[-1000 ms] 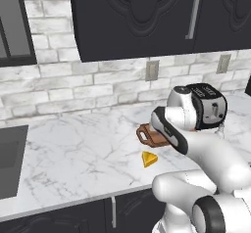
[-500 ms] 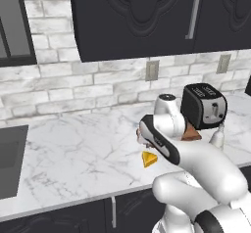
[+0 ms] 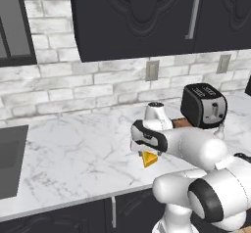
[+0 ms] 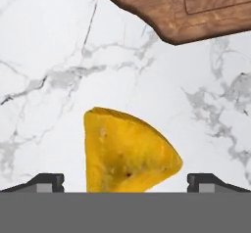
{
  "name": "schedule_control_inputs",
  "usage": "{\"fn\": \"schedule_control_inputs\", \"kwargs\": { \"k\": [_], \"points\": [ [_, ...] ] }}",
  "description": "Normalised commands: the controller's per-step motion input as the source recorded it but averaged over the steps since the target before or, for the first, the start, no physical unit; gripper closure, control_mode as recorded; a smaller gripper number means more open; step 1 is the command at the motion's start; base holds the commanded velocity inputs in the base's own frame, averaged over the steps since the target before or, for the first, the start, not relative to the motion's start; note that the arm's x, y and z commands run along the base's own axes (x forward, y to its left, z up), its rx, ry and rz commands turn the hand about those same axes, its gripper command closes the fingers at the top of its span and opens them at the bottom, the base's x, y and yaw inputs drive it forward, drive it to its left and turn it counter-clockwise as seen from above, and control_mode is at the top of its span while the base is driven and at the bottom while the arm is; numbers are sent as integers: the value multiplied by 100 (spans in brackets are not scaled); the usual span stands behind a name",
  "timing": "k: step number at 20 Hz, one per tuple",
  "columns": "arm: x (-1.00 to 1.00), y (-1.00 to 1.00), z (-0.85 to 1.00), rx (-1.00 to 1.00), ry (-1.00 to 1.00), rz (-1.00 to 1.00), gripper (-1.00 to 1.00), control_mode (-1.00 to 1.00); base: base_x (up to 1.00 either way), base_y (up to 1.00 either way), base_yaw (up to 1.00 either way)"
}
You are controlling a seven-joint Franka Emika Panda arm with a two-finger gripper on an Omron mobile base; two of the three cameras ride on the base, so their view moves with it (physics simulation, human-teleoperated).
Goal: Retrieve the reheated potato from the microwave, then place the potato, cheese, and condiment on the cutting board.
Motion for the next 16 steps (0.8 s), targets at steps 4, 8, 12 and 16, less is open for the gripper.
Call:
{"fn": "schedule_control_inputs", "kwargs": {
  "k": [4,8,12,16],
  "points": [
    [37,16,-17,0,1,0,-100,-100,0,0,0],
    [24,3,-7,0,0,0,-100,-100,0,0,0],
    [-1,0,0,0,0,0,-100,-100,0,0,0],
    [-18,0,0,0,0,0,-100,-100,0,0,0]
  ]
}}
